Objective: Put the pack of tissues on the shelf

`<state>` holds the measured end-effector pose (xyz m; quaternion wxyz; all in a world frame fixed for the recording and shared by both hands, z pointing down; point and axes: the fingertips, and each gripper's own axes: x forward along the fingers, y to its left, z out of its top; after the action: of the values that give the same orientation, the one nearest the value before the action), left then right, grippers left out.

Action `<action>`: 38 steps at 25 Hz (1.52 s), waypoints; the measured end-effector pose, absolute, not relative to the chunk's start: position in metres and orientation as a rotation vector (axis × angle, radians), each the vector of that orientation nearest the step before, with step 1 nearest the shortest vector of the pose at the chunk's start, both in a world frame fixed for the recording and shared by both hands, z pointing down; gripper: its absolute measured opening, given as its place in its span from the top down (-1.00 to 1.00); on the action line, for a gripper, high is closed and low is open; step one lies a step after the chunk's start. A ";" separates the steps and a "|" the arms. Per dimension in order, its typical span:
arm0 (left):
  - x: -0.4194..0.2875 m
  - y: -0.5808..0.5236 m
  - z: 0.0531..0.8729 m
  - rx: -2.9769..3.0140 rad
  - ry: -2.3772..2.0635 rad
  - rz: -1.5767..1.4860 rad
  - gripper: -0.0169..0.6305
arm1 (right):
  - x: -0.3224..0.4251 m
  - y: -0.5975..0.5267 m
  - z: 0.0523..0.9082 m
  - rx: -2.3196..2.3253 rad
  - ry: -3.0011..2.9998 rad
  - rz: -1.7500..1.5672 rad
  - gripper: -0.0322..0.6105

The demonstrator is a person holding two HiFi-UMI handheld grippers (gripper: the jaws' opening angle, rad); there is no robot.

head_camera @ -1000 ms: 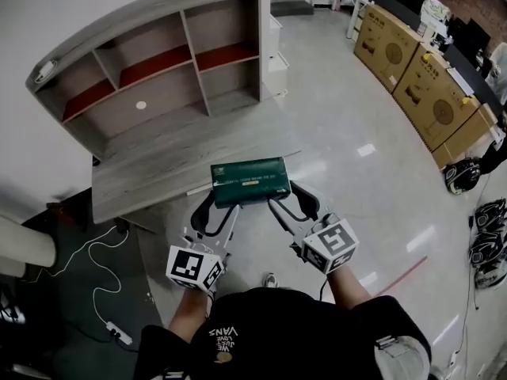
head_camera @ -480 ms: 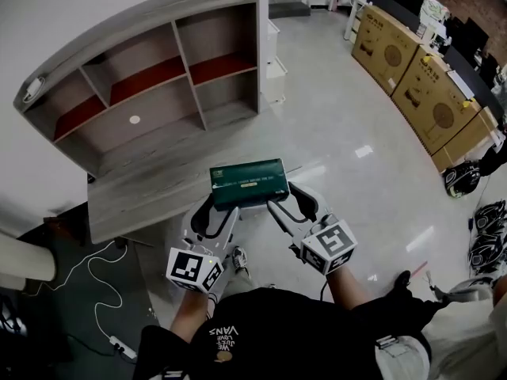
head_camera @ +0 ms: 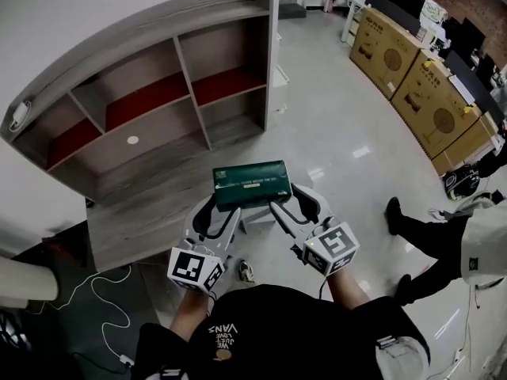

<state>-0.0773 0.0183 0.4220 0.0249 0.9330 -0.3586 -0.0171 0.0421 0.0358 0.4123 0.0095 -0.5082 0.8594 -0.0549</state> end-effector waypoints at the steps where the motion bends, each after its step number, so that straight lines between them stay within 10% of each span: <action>1: -0.080 0.010 0.421 2.885 -1.103 -0.055 0.16 | 0.040 0.028 0.411 -1.592 2.680 -0.166 0.22; 38: -0.056 -0.182 0.409 2.895 -1.196 -0.081 0.16 | 0.065 -0.170 0.394 -1.525 2.713 -0.107 0.21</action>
<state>-0.0559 -0.1820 0.4093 0.0042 0.9239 -0.3817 -0.0260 0.0647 -0.1702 0.3939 0.0139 -0.4898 0.8710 -0.0342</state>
